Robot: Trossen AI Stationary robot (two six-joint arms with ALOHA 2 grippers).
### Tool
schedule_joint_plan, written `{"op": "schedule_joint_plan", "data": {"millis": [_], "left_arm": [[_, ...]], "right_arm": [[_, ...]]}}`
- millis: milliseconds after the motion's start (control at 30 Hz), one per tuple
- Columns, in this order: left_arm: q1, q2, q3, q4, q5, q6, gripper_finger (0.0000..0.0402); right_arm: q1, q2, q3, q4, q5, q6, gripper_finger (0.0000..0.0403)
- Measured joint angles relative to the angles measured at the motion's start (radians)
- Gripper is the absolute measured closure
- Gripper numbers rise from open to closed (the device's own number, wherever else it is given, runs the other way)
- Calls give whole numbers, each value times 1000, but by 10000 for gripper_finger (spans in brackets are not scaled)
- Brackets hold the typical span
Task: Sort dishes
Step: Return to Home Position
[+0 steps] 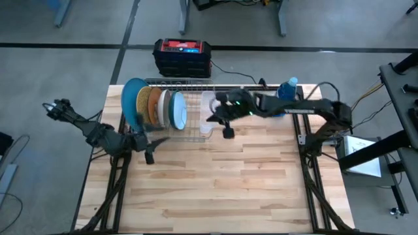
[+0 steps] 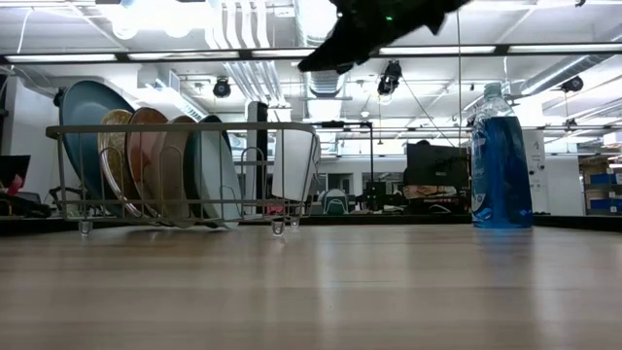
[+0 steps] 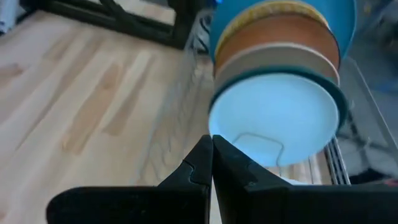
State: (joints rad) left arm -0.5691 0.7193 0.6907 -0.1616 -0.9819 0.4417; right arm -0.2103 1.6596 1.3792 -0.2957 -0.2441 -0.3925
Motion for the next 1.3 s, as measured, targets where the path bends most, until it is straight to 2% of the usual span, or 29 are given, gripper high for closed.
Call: {"op": "schedule_joint_plan", "data": {"millis": [100, 167, 300, 367, 467, 567, 733, 867, 1000, 1133, 1200, 1300], "left_arm": [[106, 8, 0, 41, 313, 41, 245], [176, 17, -1, 81, 433, 65, 245], [254, 7, -1, 2, 491, 47, 245], [255, -17, -2, -5, 565, 39, 245], [246, -84, 0, -22, 659, 44, 245], [245, -165, 0, -147, 680, 15, 245], [245, -311, 0, -294, 850, -87, 245], [245, -401, 0, -320, 808, -190, 245], [245, -464, -42, -358, 748, -197, 245], [245, -518, -98, -271, 760, -164, 247], [245, -544, -133, -208, 674, -143, 249], [246, -571, -184, -138, 486, -81, 266]], "right_arm": [[23, -88, -171, 180, 0, -1, 403], [31, -149, -257, 268, -1, 0, 403], [40, -285, -417, 368, 5, -28, 403], [50, -355, -490, 383, 4, -50, 403], [52, -467, -587, 398, -1, -54, 403], [50, -565, -686, 405, 17, -38, 403], [50, -715, -851, 466, 94, 5, 403], [51, -819, -949, 471, 134, 51, 403], [51, -905, -1032, 490, 141, 47, 403], [51, -978, -1118, 597, 142, 40, 403], [51, -1008, -1159, 639, 142, 35, 403], [51, -1043, -1199, 691, 142, 42, 403]]}}
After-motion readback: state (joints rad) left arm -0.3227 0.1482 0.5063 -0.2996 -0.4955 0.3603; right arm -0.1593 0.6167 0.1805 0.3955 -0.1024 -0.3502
